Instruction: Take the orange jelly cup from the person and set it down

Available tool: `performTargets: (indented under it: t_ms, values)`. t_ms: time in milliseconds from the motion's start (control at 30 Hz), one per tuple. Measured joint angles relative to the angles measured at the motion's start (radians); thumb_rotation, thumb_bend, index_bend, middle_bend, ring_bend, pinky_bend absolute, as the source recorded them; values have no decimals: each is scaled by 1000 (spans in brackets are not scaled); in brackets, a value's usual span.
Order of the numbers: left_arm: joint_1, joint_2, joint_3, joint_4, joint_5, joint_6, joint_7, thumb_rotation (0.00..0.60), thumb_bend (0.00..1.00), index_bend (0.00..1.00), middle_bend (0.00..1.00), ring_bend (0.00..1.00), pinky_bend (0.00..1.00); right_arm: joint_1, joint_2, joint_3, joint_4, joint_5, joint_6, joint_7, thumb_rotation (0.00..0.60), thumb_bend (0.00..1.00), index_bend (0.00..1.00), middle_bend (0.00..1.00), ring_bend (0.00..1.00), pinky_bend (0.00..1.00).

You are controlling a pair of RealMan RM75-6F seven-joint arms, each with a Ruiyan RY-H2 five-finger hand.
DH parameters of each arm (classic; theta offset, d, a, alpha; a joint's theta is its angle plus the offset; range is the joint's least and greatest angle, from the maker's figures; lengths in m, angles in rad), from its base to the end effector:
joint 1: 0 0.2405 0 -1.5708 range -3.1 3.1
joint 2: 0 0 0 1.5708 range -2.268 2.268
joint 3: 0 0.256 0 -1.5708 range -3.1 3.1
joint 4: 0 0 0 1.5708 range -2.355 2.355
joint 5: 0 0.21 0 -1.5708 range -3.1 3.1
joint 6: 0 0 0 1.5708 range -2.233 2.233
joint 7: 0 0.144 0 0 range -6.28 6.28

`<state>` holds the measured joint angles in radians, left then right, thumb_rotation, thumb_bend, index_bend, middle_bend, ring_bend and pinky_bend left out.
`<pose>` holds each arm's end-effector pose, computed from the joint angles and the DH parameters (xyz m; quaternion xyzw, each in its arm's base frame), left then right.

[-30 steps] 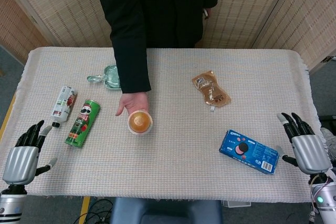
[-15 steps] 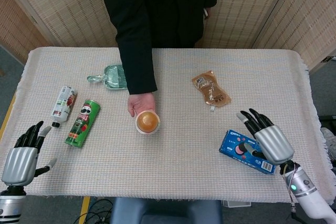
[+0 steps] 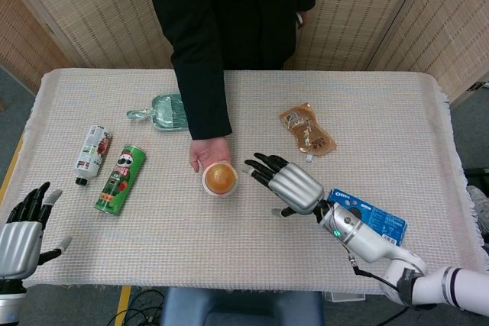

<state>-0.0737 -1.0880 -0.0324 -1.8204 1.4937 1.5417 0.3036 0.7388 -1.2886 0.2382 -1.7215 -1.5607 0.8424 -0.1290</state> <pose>-0.2730 0.1708 0.1577 -0.6098 -0.3451 -0.3557 0.6185 -0.0868 -0.3169 0.0413 0.8199 -0.2526 0.4300 0.2812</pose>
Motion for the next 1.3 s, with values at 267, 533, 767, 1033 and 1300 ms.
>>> performTargets:
  t_ms: [267,533,767,1033,1300]
  values:
    - [9,7,-3,14,-7,5,-29,600,223,143,48,97,219,157,-144,51,134,94,-104,-28,600,153,0,73,18,150]
    - [18,7,-3,35,-16,5,-55,600,223,145,48,97,219,237,-215,49,214,161,-152,-63,600,217,19,90,20,187]
    - [23,6,-4,47,-13,9,-70,600,223,161,48,97,219,255,-256,36,257,158,-107,-85,600,506,306,271,190,499]
    - [26,1,-6,51,-13,10,-74,600,224,161,48,97,219,248,-271,25,284,103,6,-57,600,593,507,394,358,722]
    - [13,1,-11,42,-9,-5,-58,600,223,162,48,97,219,185,-146,7,204,80,92,-19,600,592,507,406,376,738]
